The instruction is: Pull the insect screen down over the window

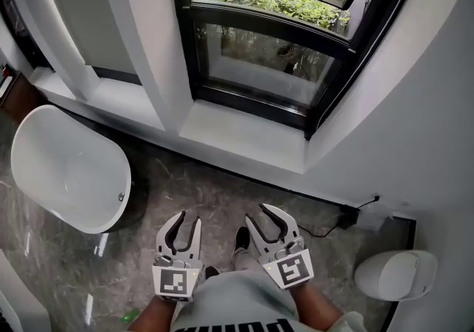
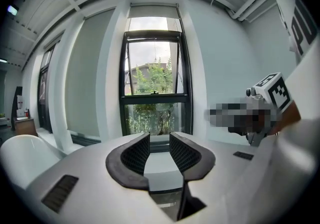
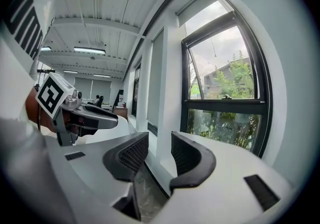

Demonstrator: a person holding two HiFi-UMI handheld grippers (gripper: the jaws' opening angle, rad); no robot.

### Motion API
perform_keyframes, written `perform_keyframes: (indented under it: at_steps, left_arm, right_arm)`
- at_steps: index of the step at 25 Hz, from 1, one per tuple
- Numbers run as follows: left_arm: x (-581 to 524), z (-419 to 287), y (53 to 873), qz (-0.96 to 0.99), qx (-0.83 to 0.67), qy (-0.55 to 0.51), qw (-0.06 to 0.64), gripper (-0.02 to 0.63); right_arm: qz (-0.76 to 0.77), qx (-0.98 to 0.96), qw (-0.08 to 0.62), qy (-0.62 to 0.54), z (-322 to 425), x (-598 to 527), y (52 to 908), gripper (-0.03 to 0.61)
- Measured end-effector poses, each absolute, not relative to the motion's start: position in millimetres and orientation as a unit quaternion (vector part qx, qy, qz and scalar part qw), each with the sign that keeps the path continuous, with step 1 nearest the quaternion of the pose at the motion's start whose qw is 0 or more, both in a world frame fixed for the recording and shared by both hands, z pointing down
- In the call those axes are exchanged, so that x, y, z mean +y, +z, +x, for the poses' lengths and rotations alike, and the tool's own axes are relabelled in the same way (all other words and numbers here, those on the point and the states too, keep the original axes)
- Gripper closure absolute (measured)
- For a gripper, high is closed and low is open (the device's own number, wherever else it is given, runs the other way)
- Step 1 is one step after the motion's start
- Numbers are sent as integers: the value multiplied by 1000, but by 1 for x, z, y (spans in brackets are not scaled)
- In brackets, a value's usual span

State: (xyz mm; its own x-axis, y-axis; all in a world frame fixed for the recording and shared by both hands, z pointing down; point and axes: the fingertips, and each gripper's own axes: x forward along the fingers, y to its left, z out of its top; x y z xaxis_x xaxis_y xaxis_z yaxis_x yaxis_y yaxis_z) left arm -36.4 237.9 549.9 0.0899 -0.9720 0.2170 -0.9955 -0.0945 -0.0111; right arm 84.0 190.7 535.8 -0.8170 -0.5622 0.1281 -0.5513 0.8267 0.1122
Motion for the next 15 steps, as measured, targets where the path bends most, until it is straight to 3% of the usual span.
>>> perform_keyframes:
  at_steps: [6, 11, 15]
  left_arm:
    - [142, -2, 539, 749, -652, 104, 55, 474]
    - [89, 20, 517, 759, -639, 119, 37, 468]
    - [58, 27, 498, 763, -633, 128, 21, 447]
  right_arm:
    - [283, -958, 37, -36, 112, 102, 525, 448]
    - [288, -954, 54, -63, 137, 48, 513, 444]
    - [281, -953, 67, -87, 146, 25, 497, 378]
